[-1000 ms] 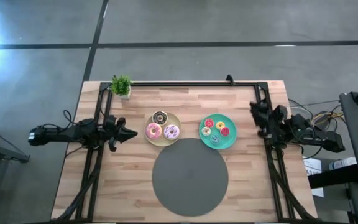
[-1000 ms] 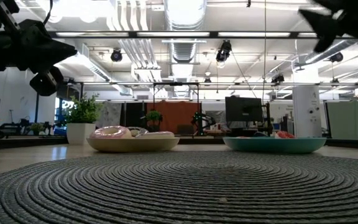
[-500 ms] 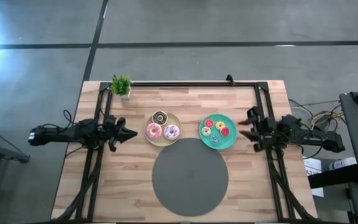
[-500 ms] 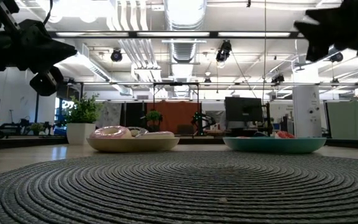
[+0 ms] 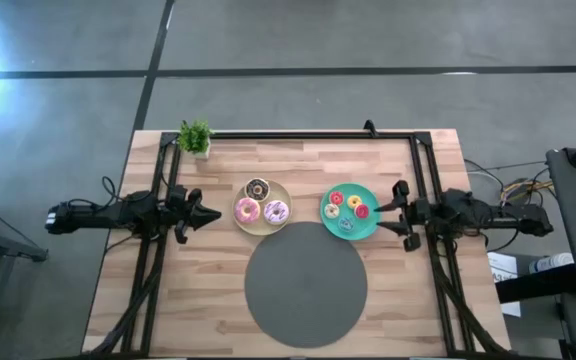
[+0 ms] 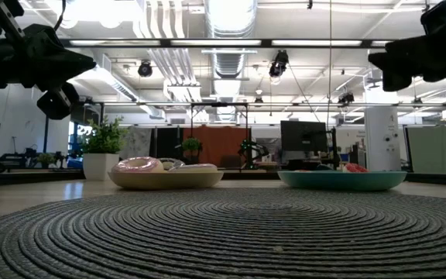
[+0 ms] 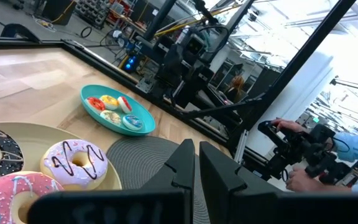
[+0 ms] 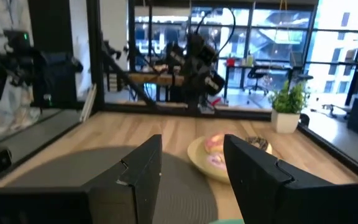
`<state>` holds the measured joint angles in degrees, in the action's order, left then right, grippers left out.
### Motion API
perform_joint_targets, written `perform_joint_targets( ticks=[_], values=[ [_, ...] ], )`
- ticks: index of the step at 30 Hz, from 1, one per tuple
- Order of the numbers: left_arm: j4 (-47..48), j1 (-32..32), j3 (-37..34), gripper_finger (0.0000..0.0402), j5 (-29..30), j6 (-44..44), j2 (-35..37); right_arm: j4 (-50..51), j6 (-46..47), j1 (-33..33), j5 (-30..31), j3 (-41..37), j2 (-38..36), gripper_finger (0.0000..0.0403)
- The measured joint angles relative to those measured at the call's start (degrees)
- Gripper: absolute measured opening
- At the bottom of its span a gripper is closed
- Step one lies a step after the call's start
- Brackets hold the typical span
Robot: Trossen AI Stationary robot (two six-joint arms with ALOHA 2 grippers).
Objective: Pick & Place donuts
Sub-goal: Return to Home Position
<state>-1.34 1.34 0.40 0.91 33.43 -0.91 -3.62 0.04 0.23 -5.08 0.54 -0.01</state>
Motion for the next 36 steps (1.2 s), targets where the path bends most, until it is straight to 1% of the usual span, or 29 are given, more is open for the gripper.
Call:
perform_joint_targets(
  ticks=[5,36],
  values=[
    [0.0,0.0,0.0,0.0,0.0,0.0,0.0,2.4,-0.5,0.0,0.2,0.0,0.0,0.0164],
    [0.0,0.0,0.0,0.0,0.0,0.0,0.0,2.4,-0.1,0.0,0.3,0.0,0.9,0.0164]
  ],
)
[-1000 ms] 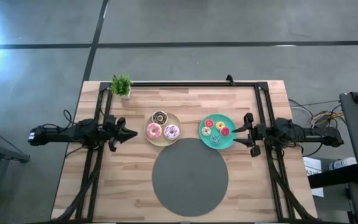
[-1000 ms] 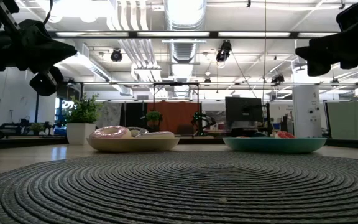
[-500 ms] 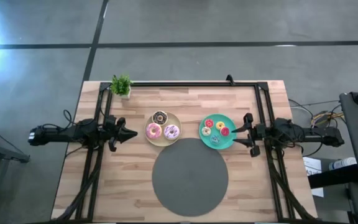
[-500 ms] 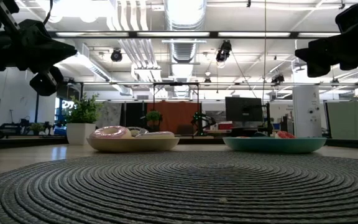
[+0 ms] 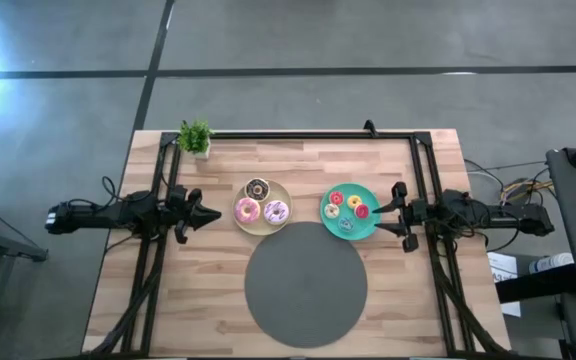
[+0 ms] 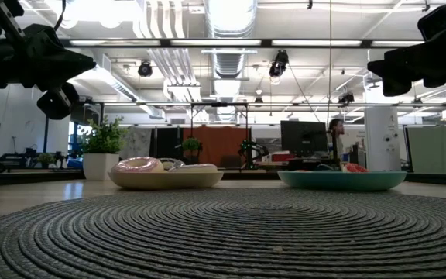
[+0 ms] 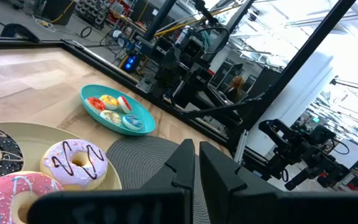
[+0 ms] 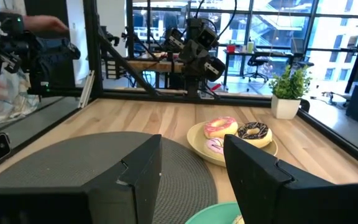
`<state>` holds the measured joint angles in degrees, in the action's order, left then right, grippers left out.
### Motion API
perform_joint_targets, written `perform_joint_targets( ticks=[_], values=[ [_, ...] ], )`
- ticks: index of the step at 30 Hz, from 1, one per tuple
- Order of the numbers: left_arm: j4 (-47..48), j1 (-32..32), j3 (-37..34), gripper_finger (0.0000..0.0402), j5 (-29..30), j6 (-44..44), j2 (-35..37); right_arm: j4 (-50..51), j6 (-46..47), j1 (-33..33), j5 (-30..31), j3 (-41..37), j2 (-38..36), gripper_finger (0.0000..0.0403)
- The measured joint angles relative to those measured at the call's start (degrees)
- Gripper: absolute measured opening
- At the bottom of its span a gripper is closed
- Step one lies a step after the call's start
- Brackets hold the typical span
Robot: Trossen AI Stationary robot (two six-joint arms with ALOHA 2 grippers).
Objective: Pick & Place donuts
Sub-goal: Return to Home Position
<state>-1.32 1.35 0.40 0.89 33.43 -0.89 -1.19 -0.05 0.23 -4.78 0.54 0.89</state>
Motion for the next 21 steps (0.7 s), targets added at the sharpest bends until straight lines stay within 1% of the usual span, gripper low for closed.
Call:
perform_joint_targets(
  ticks=[3,7,12,16,18,21],
  values=[
    [0.0,0.0,0.0,0.0,0.0,0.1,0.0,0.0,0.0,0.0,0.0,0.0,0.0,0.0164],
    [0.0,0.4,-0.1,0.0,0.0,2.6,0.9,0.0,0.0,0.0,0.0,0.0,0.0,0.0164],
    [-1.9,0.1,0.3,0.0,0.1,3.2,0.9,0.0,0.0,0.0,0.0,0.0,0.0,0.0164],
    [-2.2,-0.3,0.3,0.0,-2.3,4.5,0.9,0.0,0.0,0.0,0.0,0.0,0.0,0.0164],
    [-0.5,-0.4,0.2,0.0,-1.1,1.6,0.9,0.0,0.0,0.0,0.0,0.0,0.0,0.0164],
    [0.8,-1.3,0.1,0.0,-0.2,-6.5,0.9,0.0,0.0,0.0,0.0,0.0,0.0,0.0164]
  ],
)
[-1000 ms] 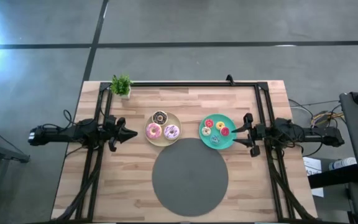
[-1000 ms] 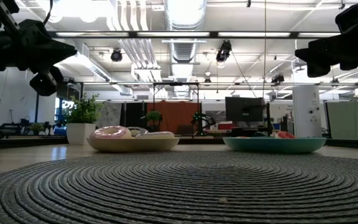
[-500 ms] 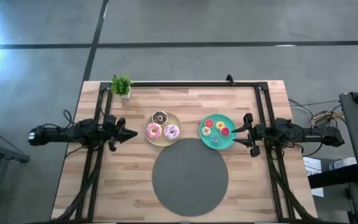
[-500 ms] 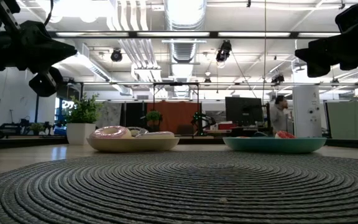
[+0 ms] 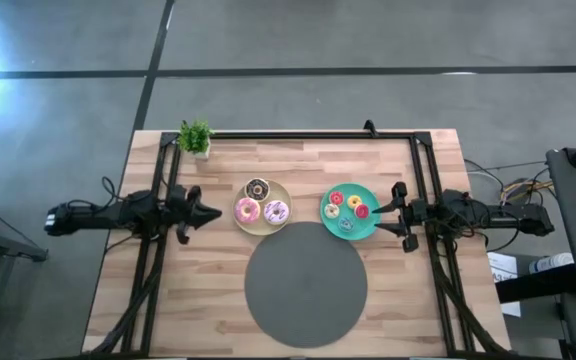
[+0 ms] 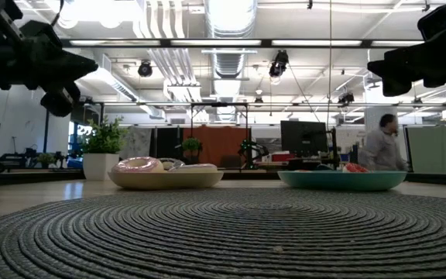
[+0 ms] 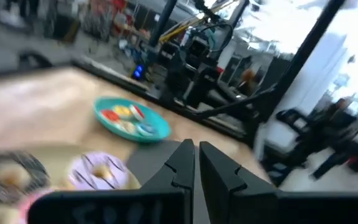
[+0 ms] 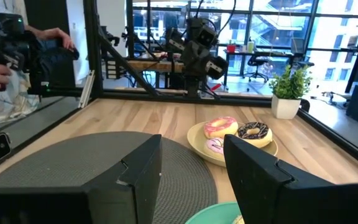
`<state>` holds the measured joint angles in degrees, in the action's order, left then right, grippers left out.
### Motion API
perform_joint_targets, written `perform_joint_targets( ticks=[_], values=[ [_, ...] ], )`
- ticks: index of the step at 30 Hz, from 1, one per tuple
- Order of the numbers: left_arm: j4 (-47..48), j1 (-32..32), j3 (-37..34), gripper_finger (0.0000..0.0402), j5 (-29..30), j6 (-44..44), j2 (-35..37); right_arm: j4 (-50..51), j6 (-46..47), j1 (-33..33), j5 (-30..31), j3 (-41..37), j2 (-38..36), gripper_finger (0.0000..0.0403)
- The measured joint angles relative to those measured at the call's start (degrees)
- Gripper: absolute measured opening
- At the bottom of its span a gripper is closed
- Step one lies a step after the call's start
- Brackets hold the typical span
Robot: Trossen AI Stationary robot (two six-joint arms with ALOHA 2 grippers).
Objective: Pick & Place donuts
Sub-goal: Return to Home Position
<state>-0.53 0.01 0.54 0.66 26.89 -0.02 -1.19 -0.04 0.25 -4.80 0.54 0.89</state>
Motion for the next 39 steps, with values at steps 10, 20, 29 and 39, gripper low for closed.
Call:
perform_joint_targets(
  ticks=[10,20,29,39],
  values=[
    [0.6,-7.0,-0.1,0.0,0.0,-6.8,0.0,0.0,0.0,0.0,0.0,0.0,0.0,0.0164],
    [0.8,-4.1,-0.1,0.0,-0.1,-2.7,0.0,0.0,0.0,0.0,0.0,0.0,0.0,0.0164],
    [0.8,-3.6,-0.2,0.0,-0.5,-2.2,0.0,0.0,0.0,0.0,0.0,0.0,0.0,0.0164],
    [0.0,-3.6,-0.2,0.0,-0.6,-2.2,-0.3,0.0,0.0,0.0,0.0,0.0,0.0,0.0164]
  ],
)
